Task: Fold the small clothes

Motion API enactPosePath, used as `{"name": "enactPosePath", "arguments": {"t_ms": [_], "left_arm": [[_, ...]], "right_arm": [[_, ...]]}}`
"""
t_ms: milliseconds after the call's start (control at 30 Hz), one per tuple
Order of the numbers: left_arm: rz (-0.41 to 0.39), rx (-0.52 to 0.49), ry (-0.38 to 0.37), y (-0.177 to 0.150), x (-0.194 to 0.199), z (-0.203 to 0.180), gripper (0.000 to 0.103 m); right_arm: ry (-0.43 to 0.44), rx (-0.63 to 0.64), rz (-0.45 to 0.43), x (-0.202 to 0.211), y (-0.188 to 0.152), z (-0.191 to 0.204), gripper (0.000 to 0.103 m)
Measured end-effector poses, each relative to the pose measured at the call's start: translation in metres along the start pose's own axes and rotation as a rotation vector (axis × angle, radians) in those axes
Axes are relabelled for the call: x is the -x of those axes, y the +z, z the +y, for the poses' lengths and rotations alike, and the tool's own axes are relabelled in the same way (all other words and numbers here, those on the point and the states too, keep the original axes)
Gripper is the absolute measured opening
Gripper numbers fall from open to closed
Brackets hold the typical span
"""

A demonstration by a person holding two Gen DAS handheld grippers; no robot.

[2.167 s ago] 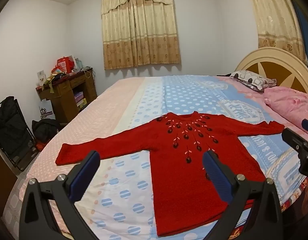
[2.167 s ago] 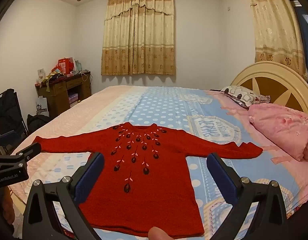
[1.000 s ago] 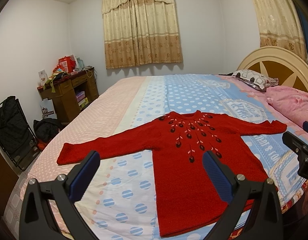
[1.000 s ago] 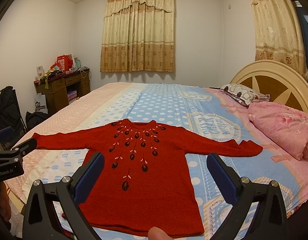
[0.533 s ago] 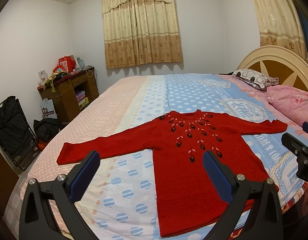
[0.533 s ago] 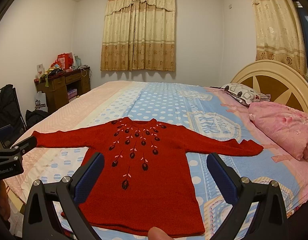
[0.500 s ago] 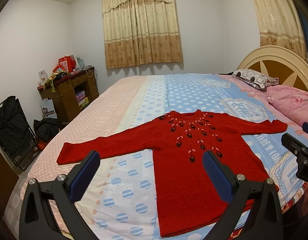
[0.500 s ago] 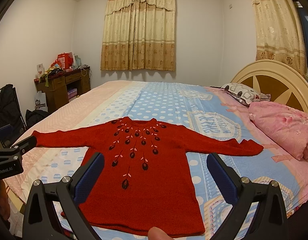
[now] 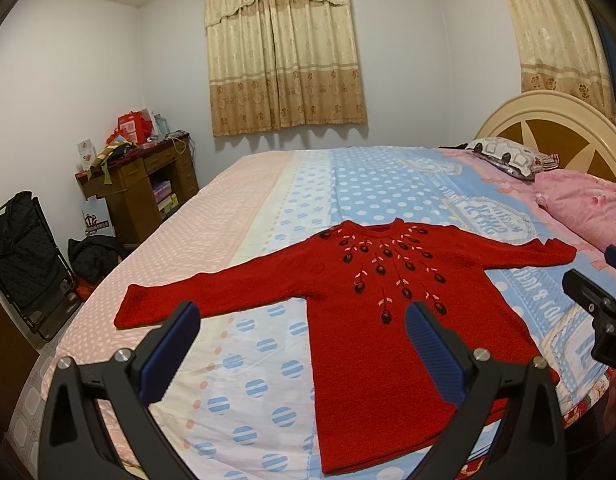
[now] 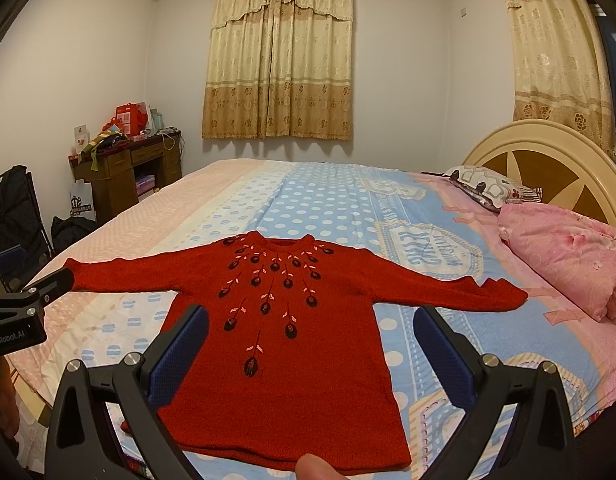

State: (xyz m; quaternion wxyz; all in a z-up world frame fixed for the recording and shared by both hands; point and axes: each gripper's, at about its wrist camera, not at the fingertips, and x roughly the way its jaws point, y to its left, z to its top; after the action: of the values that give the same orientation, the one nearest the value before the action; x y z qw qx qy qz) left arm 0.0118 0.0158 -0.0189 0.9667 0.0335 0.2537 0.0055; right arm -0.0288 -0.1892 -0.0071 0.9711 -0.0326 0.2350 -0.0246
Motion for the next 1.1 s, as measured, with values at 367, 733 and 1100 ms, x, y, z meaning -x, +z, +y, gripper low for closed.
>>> {"name": "enactPosePath", "arguments": {"t_ms": [367, 733, 1100], "left_arm": [[0.006, 0.001, 0.001, -0.002, -0.003, 0.002, 0.103], [0.066, -0.031, 0.023, -0.021, -0.037, -0.003, 0.103], [0.172, -0.112, 0.078, -0.049, -0.131, -0.010, 0.103]], "right_arm": [[0.004, 0.002, 0.005, -0.003, 0.000, 0.001, 0.102], [0.024, -0.027, 0.086, -0.048, -0.019, -0.014, 0.102], [-0.020, -0.167, 0.288, -0.147, -0.071, -0.090, 0.102]]}}
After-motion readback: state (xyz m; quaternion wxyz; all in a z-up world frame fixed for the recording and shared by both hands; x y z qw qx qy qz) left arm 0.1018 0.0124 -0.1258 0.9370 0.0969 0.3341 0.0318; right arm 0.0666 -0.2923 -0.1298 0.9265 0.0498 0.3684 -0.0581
